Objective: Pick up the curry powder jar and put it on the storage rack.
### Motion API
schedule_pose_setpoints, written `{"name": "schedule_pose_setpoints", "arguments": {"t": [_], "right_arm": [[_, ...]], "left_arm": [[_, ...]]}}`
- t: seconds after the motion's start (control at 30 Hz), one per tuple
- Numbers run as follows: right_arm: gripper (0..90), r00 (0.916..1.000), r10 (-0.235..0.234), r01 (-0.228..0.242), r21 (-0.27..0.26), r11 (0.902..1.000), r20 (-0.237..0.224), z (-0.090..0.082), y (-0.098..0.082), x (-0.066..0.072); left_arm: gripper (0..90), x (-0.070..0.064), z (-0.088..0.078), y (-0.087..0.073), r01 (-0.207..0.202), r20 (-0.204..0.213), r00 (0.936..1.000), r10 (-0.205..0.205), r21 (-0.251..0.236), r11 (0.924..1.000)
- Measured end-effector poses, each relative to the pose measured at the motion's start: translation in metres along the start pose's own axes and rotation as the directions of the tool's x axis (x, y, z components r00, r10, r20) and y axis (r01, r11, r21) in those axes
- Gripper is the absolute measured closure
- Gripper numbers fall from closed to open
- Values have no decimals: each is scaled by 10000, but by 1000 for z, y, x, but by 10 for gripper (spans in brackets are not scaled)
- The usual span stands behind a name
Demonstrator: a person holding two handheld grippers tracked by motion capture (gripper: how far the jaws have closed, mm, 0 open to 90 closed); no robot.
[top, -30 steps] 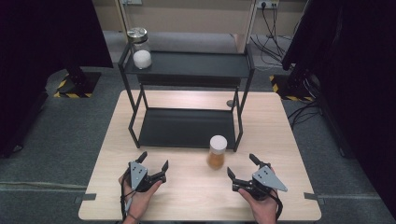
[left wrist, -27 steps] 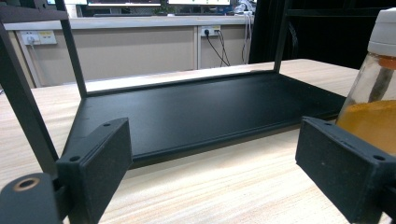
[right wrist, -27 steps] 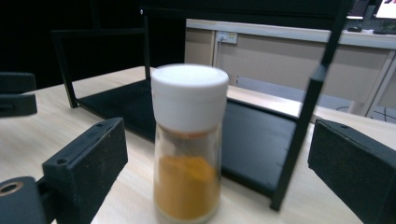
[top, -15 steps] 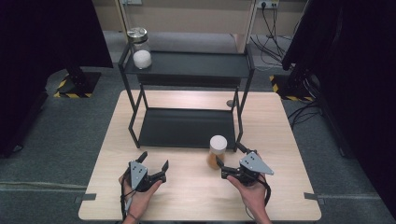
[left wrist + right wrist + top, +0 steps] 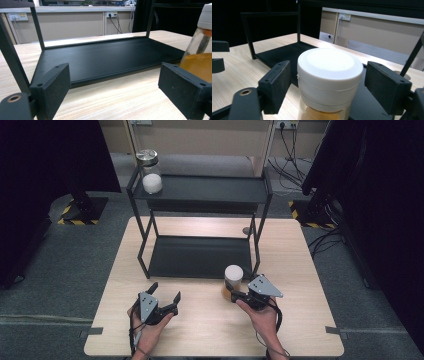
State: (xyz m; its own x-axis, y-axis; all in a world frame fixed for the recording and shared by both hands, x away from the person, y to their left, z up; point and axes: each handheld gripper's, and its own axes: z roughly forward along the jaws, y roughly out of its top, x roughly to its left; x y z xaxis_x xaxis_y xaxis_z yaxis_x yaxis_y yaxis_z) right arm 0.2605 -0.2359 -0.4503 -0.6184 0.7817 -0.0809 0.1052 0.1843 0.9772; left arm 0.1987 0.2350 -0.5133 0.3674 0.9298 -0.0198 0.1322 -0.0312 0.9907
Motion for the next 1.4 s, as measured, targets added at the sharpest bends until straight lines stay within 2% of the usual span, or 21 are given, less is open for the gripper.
{"name": "schedule_pose_setpoints", "arguments": {"t": [0.47,0.77,0.87,1.4], "right_arm": [[325,9999,117,-116,98,9999,-83,12,-5,-3],[335,9996,263,-263,84,9996,50,11,-5,0],[335,9985,504,-503,-93,9987,188,8,-6,1],[336,9973,409,-336,-1165,9926,616,-19,16,2]], "left_arm": [[104,1,0,1,-22,60,10000,22,53,10000],[105,2,0,1,45,77,10000,-45,51,10000],[105,2,0,1,11,73,10000,-12,66,10000],[106,1,1,1,45,69,10000,-46,67,10000]]}}
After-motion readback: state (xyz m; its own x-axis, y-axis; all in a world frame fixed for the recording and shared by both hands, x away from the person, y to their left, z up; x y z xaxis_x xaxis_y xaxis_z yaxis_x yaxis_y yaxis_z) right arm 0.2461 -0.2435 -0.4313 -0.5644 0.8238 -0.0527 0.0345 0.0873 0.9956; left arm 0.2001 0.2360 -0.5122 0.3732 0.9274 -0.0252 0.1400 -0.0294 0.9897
